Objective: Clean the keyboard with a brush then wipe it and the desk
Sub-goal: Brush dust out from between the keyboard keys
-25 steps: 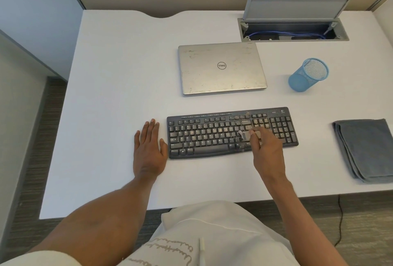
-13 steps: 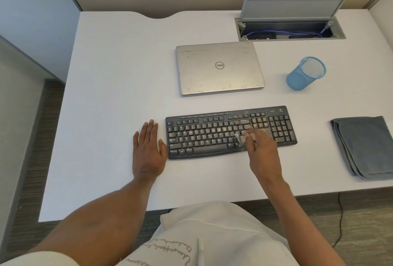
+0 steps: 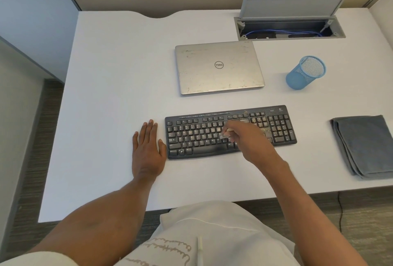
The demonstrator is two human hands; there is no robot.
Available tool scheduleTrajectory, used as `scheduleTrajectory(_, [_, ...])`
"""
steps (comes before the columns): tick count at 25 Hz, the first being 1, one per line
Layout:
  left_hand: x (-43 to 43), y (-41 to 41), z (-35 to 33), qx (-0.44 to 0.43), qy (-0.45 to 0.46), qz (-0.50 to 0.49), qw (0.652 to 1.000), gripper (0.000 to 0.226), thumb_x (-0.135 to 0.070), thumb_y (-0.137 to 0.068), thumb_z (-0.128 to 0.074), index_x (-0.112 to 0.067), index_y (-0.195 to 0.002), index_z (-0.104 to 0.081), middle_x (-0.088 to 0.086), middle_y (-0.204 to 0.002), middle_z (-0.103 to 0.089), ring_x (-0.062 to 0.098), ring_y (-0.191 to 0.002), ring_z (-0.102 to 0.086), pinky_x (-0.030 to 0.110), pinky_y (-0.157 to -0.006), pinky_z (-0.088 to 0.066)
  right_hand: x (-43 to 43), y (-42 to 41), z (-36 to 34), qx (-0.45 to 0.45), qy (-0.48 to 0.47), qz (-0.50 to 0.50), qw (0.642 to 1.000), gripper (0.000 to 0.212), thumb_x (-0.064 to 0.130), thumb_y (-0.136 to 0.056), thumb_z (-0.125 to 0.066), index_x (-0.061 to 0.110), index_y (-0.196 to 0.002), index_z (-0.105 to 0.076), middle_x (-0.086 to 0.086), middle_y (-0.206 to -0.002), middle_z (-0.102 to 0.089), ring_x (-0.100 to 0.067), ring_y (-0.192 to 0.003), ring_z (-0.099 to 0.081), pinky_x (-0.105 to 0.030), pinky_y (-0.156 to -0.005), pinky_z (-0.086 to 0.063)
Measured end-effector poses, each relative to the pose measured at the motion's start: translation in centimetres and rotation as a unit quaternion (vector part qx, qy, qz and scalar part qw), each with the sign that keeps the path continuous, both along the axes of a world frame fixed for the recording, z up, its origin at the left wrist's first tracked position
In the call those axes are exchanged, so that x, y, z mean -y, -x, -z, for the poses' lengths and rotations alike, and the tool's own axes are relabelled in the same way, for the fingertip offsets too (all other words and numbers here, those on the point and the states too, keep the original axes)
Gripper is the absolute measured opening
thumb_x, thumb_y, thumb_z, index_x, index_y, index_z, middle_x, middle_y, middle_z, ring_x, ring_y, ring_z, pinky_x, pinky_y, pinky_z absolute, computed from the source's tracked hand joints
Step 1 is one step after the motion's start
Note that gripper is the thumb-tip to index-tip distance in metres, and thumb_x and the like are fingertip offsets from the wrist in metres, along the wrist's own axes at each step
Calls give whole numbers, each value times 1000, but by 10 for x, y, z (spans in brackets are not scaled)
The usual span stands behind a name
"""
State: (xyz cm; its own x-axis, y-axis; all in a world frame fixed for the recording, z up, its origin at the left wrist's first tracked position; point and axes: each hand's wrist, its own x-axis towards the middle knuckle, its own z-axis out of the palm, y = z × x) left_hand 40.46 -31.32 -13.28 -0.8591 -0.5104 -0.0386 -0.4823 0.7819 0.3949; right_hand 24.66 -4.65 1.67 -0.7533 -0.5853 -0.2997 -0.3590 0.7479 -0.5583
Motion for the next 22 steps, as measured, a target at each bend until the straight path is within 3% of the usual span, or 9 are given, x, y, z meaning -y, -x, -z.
scheduleTrajectory(3, [0, -1, 0, 2, 0, -2, 1000, 64, -35, -106, -26, -15, -166, -31, -3, -176, -22, 11, -164, -10, 39, -134, -1, -12, 14, -5, 42, -29, 55, 997, 29, 0, -101, -46, 18, -100, -68, 0, -81, -65, -11, -63, -55, -31, -56, -39])
scheduleTrajectory(6, [0, 0, 2, 4, 0, -2, 1000, 64, -35, -106, -27, -15, -166, -31, -4, -176, -22, 11, -164, -9, 39, -134, -1, -32, 26, -7, -32, -81, 72, 994, 27, -5, -99, -50, 14, -102, -69, -6, -82, -69, -5, -59, -50, -24, -51, -32])
scheduleTrajectory(10, [1, 1, 2, 5, 2, 1, 1000, 64, -34, -106, -27, -15, -166, -31, -4, -176, -21, 11, -164, -8, 39, -134, -1, -24, 23, -12, -32, -23, 99, 994, 27, -1, -100, -49, 19, -100, -68, -1, -84, -68, -10, -69, -59, -24, -54, -36])
scheduleTrajectory(14, [0, 0, 1, 4, 1, -1, 1000, 63, -34, -106, -28, -15, -166, -31, -3, -176, -22, 11, -164, -10, 39, -134, -2, 6, 4, -10, 16, 39, 55, 998, 26, 6, -104, -48, 21, -103, -69, 4, -82, -66, -12, -62, -56, -21, -50, -33])
scheduleTrajectory(19, [0, 1, 1, 7, 2, -1, 1000, 64, -35, -106, -26, -15, -166, -31, -3, -176, -22, 11, -164, -9, 38, -134, 1, -16, 12, -7, 21, 2, 105, 994, 23, 5, -104, -49, 15, -104, -69, -4, -90, -67, -10, -66, -56, -22, -49, -35])
scheduleTrajectory(22, [0, 0, 2, 8, 5, -1, 1000, 64, -36, -105, -25, -16, -166, -31, -4, -176, -21, 10, -164, -9, 37, -134, 1, -39, 21, -12, -28, -53, 142, 988, 24, -5, -99, -50, 10, -105, -68, -8, -96, -68, -10, -69, -56, -24, -55, -38])
